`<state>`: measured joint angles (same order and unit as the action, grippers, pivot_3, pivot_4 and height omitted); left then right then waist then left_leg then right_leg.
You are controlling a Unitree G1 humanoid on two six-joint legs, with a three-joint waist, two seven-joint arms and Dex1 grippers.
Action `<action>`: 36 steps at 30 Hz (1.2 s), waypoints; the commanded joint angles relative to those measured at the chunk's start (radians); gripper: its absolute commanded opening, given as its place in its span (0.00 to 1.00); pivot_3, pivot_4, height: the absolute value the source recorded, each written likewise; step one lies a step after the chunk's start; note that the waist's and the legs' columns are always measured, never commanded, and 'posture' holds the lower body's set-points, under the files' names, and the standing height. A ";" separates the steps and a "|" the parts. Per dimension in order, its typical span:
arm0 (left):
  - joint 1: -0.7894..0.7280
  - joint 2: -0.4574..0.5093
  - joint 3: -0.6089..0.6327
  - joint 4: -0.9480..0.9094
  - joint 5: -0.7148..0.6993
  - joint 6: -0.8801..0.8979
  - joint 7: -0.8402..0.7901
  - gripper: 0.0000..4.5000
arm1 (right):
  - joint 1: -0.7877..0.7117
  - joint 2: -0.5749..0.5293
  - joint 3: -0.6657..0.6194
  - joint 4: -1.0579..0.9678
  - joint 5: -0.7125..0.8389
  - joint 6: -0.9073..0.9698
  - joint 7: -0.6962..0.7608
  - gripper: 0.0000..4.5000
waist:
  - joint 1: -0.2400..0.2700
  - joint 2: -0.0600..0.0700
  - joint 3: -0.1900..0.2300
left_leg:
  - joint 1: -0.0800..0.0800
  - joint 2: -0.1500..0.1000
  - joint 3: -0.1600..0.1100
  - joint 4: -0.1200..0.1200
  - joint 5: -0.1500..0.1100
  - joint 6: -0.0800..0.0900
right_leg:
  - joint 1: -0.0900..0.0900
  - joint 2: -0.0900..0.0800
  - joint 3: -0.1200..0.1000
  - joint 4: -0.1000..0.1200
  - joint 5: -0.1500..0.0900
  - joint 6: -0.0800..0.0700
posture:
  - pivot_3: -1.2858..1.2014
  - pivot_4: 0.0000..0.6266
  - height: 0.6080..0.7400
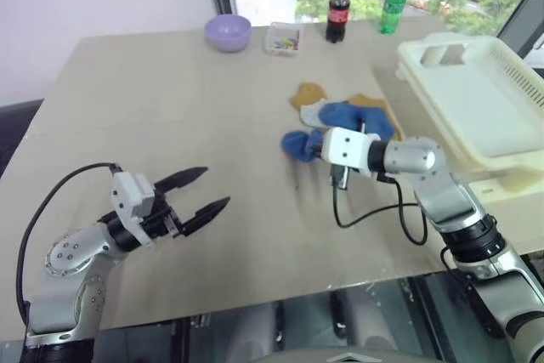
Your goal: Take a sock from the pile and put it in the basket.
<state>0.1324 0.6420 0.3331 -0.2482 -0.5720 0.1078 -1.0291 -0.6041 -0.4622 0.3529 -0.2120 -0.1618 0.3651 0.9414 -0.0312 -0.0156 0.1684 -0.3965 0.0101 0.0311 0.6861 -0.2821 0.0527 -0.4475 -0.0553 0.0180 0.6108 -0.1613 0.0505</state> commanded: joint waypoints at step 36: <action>-0.101 0.023 -0.068 0.051 0.007 0.005 -0.058 0.90 | 0.391 -0.376 -0.164 -0.208 0.193 0.097 -0.016 0.47 | 0.021 -0.003 -0.002 | 0.000 0.000 0.002 0.002 0.001 -0.002 | 0.001 0.002 0.000 0.000 -0.003 -0.002 | 0.52 0.24 0.96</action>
<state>0.0408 0.6524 0.2619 -0.1894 -0.5666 0.1226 -1.0789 -0.2147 -0.8132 0.2273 -0.3802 0.0148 0.4609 0.9132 -0.0106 -0.0187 0.1667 -0.3963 0.0099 0.0332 0.6881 -0.2809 0.0509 -0.4466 -0.0534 0.0178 0.6107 -0.1640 0.0480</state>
